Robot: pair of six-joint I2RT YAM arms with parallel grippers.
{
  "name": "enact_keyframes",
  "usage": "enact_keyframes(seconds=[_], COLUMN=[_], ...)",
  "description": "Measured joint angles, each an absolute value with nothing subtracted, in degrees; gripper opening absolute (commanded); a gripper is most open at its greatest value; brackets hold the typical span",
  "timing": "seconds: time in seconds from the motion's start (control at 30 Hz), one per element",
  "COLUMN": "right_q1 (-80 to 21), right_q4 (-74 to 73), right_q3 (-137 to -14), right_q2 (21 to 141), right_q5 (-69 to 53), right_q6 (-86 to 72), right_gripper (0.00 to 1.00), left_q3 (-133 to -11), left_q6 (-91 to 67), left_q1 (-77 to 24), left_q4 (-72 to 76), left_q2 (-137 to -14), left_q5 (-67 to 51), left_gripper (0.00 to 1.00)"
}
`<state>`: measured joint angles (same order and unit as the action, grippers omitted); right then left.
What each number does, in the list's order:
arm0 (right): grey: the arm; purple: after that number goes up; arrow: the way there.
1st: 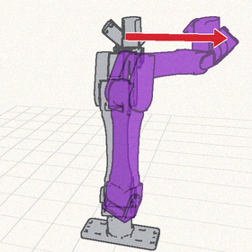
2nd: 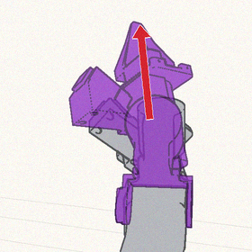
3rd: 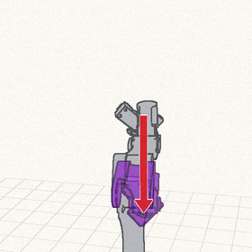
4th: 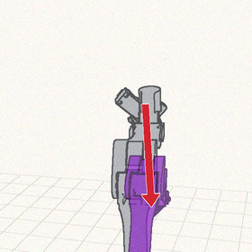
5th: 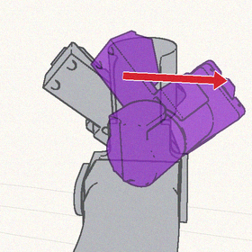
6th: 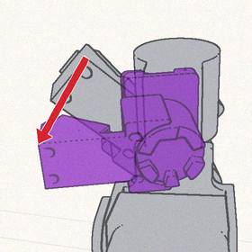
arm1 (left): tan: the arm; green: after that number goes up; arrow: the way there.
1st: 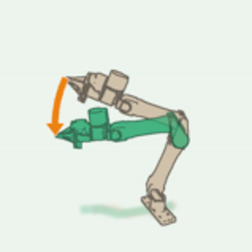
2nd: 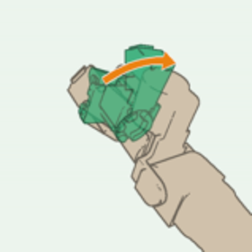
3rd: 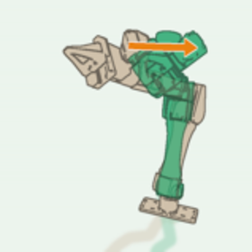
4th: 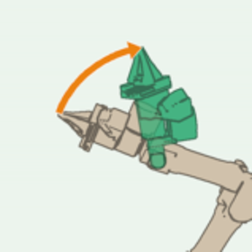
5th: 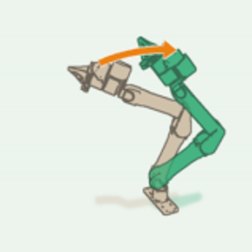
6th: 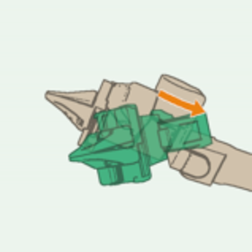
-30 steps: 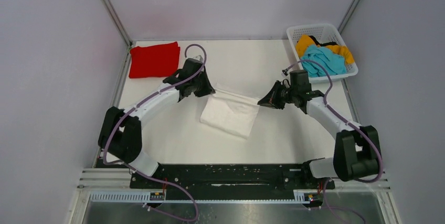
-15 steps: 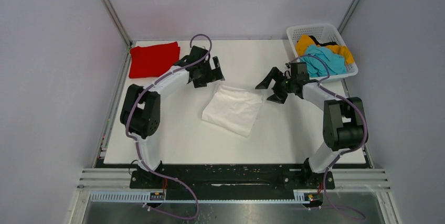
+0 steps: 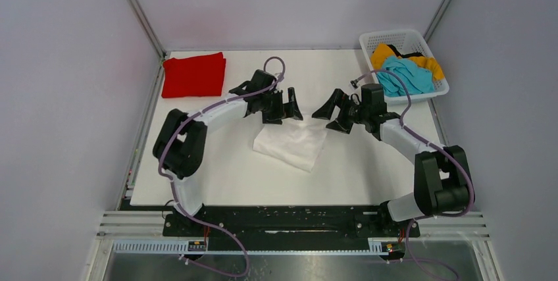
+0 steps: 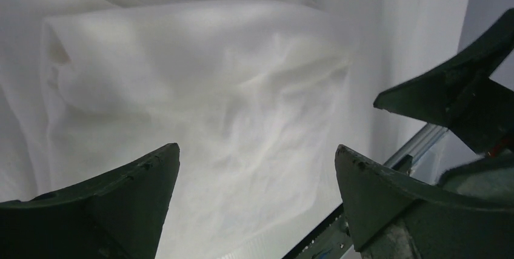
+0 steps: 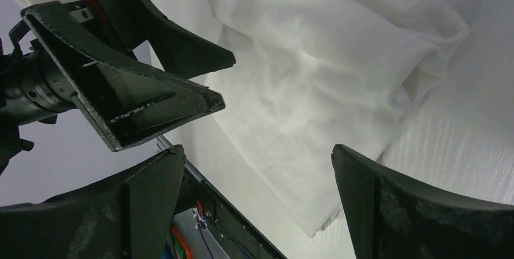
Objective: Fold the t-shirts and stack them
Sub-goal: Smooth out wrinkles on the folded tshirt
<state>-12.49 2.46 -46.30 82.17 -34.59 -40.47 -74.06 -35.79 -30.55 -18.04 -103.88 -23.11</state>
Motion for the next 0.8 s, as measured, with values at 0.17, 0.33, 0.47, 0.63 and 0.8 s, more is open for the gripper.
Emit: enact_keyframes(seconds=[0.17, 0.33, 0.47, 0.63, 0.8], right_q1=[-12.47, -12.47, -12.47, -12.47, -12.01], right_q4=[4.51, 5.10, 5.06, 4.32, 3.18], right_q3=[-47.79, -51.96, -55.72, -59.24, -61.87], right_q2=[88.27, 95.31, 100.20, 106.94, 109.40], right_q5=[-35.42, -35.51, -33.93, -30.35, -30.59], right_q6=[-41.25, -41.45, -41.43, -41.34, -41.89], right_gripper=[0.99, 0.99, 0.99, 0.99, 0.99], left_q3=[-81.73, -90.74, -97.12, -100.03, -100.47], left_q6=[-34.81, -34.50, -34.94, -37.04, -39.13], left_q1=[-30.24, -29.21, -28.21, -27.14, -26.28], left_q4=[-21.06, -22.85, -22.76, -22.79, -22.85], left_q2=[-112.99, -119.59, -124.81, -129.14, -129.51], left_q5=[-21.26, -19.29, -19.22, -19.97, -20.38], left_gripper=[0.99, 0.99, 0.99, 0.99, 0.99])
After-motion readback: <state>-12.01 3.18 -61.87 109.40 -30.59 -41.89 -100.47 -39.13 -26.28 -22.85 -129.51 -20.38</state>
